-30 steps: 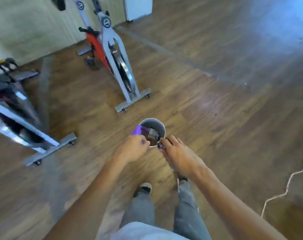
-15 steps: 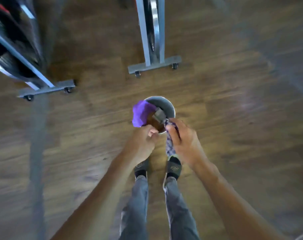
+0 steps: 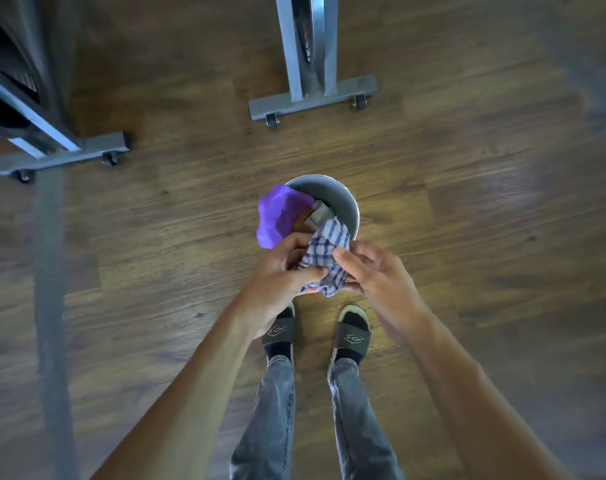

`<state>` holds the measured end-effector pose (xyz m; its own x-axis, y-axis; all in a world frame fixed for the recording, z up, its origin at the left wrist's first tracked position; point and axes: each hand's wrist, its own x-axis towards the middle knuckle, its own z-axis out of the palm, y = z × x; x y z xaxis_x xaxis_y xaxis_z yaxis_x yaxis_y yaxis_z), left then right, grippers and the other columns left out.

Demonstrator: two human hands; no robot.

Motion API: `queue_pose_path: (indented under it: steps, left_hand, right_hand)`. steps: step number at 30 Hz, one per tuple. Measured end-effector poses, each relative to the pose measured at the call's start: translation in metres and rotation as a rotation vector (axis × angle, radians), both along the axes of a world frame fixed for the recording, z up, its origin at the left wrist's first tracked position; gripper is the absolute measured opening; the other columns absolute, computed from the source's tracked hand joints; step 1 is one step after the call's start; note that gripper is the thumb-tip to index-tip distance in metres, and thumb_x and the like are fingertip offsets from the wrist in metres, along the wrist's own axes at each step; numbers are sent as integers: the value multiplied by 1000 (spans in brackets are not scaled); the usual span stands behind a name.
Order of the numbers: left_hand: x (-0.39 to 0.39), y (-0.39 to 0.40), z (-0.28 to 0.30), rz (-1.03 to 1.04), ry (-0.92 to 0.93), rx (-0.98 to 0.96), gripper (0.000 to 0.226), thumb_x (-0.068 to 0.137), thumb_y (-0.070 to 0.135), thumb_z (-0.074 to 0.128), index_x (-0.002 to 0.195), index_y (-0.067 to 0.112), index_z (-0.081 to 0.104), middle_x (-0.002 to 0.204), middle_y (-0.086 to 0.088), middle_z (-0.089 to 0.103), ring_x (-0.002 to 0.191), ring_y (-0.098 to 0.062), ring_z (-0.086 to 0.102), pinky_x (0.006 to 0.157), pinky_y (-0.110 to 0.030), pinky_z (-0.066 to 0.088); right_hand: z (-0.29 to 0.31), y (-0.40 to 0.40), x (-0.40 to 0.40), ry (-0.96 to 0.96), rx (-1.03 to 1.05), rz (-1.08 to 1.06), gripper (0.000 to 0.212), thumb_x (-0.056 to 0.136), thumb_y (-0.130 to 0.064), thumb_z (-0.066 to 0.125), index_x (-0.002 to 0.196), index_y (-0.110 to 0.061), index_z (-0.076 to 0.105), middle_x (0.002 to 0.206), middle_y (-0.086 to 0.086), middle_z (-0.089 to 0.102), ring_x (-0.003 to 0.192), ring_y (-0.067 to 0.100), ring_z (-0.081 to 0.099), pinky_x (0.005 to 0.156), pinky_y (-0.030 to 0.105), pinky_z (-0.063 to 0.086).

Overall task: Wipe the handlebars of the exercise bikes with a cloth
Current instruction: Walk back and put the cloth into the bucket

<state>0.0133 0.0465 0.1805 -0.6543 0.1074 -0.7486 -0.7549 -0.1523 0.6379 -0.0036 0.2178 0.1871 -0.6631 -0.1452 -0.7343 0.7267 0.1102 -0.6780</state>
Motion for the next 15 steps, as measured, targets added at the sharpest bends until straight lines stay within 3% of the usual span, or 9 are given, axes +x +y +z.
queue_pose_path:
  steps: [2,6,9,12,15]
  left_hand:
    - [-2,-2,-4,-33,37,-45,30,85,-9,72,109,6,62,113,-17,71,101,-33,70,89,-42,60]
    - [-4,-11,-15,-73,101,-162,33,76,-6,82,82,18,60,92,-10,71,87,-22,67,86,-43,58]
    - [-4,-13,-26,-20,124,-198,39,74,1,86,65,28,59,80,-1,65,78,-17,57,83,-41,49]
    - [-3,-15,-36,36,109,-170,38,76,1,84,70,30,61,86,-4,64,81,-20,57,84,-46,51]
    - [-4,-13,-37,-8,86,-133,51,69,-1,85,96,37,66,106,2,64,95,-19,61,85,-40,57]
  right_hand:
    - [-6,1,0,64,56,1,26,91,-30,76,112,-16,70,101,-1,78,98,15,74,88,34,59]
    - [-15,1,-2,92,53,-86,21,89,-16,79,107,-14,67,100,-2,78,91,8,74,77,24,55]
    - [-18,2,-4,128,-35,-148,26,92,-11,75,114,-5,61,108,6,77,102,19,73,88,35,58]
    - [-25,5,-1,145,-157,-184,29,96,-6,67,117,6,51,108,15,75,97,29,73,86,45,60]
    - [-27,8,1,23,-341,-247,28,98,6,55,121,-7,46,106,17,73,89,27,74,72,40,64]
